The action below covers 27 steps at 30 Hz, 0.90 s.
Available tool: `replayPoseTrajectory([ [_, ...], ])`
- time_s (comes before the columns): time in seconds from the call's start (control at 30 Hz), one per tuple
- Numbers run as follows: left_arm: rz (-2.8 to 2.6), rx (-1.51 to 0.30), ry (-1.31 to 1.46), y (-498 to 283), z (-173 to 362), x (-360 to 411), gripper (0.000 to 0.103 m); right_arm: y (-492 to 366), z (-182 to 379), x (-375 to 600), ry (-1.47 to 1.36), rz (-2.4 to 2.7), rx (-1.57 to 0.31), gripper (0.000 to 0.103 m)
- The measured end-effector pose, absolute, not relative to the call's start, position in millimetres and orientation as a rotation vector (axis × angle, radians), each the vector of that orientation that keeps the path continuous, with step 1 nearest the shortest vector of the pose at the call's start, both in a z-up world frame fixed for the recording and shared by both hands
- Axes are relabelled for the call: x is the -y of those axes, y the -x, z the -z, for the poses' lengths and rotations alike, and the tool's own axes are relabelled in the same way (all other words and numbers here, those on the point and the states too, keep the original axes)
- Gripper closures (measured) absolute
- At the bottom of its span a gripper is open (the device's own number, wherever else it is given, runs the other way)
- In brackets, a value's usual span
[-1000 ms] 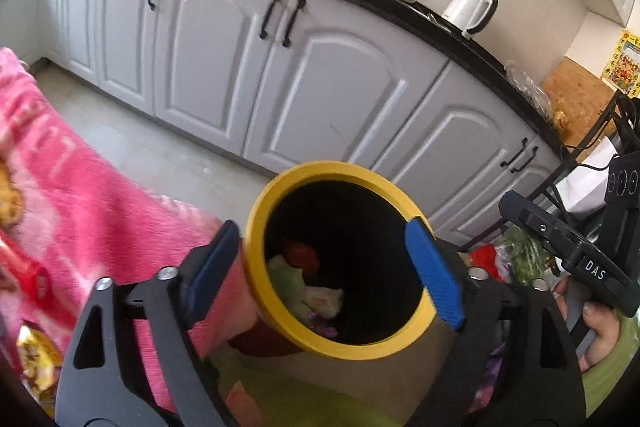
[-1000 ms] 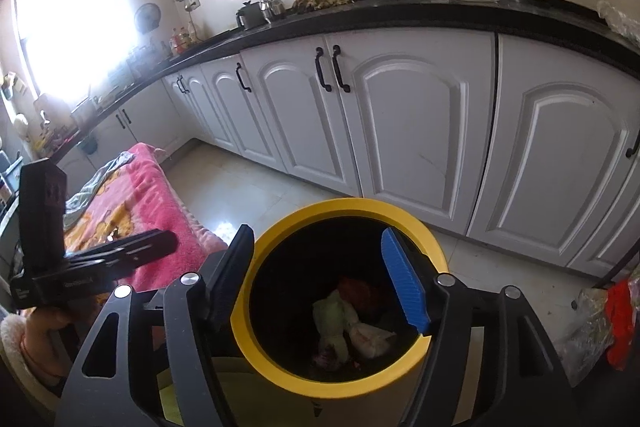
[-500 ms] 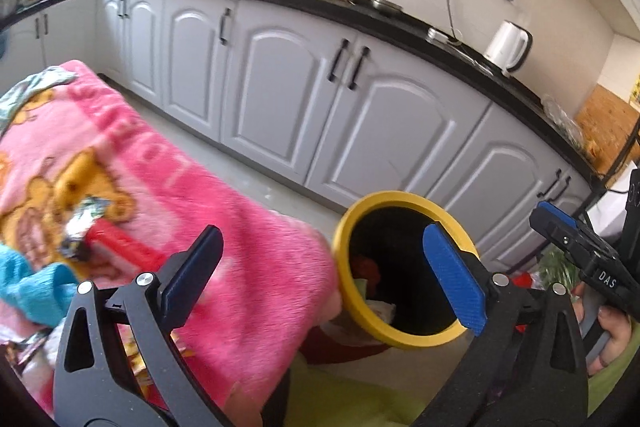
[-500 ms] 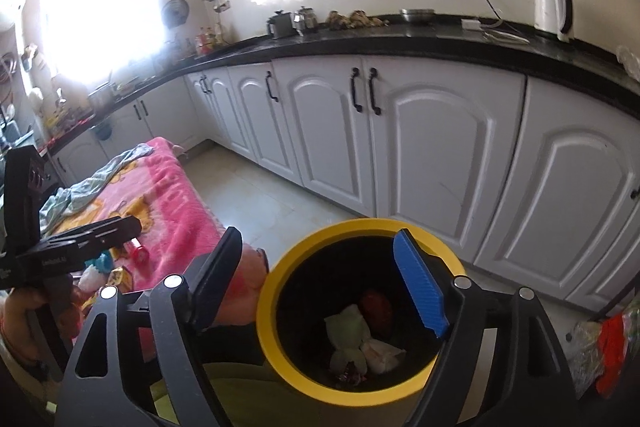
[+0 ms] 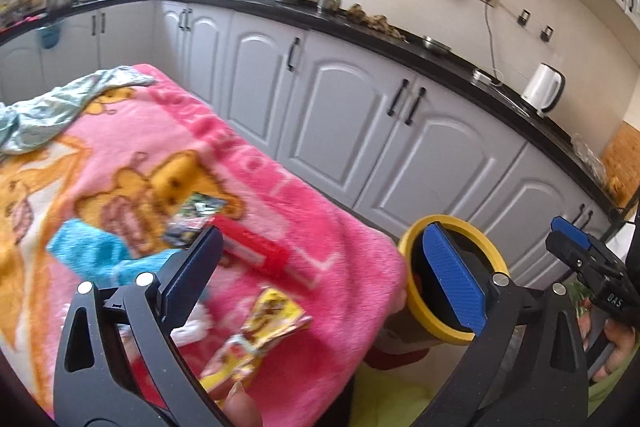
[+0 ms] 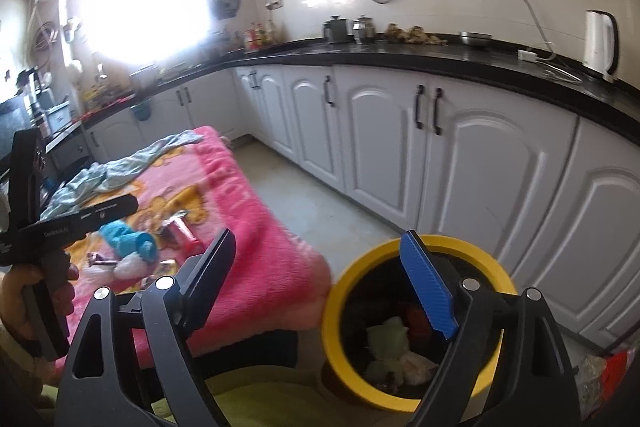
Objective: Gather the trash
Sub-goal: 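Move both open tools back over the remaining trash on the blanket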
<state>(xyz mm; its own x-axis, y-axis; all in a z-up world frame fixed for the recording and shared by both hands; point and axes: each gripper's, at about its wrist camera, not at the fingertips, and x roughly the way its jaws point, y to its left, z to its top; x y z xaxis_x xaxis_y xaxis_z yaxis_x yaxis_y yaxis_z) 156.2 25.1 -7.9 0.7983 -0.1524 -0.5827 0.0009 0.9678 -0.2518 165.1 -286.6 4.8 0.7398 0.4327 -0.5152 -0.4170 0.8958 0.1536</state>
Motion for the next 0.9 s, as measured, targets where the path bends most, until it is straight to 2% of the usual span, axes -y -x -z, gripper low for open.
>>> replayPoseTrajectory([
  [0.43,-0.06,-0.604,0.335,-119,0,-102,0.011,-152,-7,216,0.054,-0.617,-0.592,0.02],
  [0.9,-0.128,-0.614,0.375,-88,7,-143,0.011,-150,-1,148,0.119,-0.745,-0.618,0.02],
])
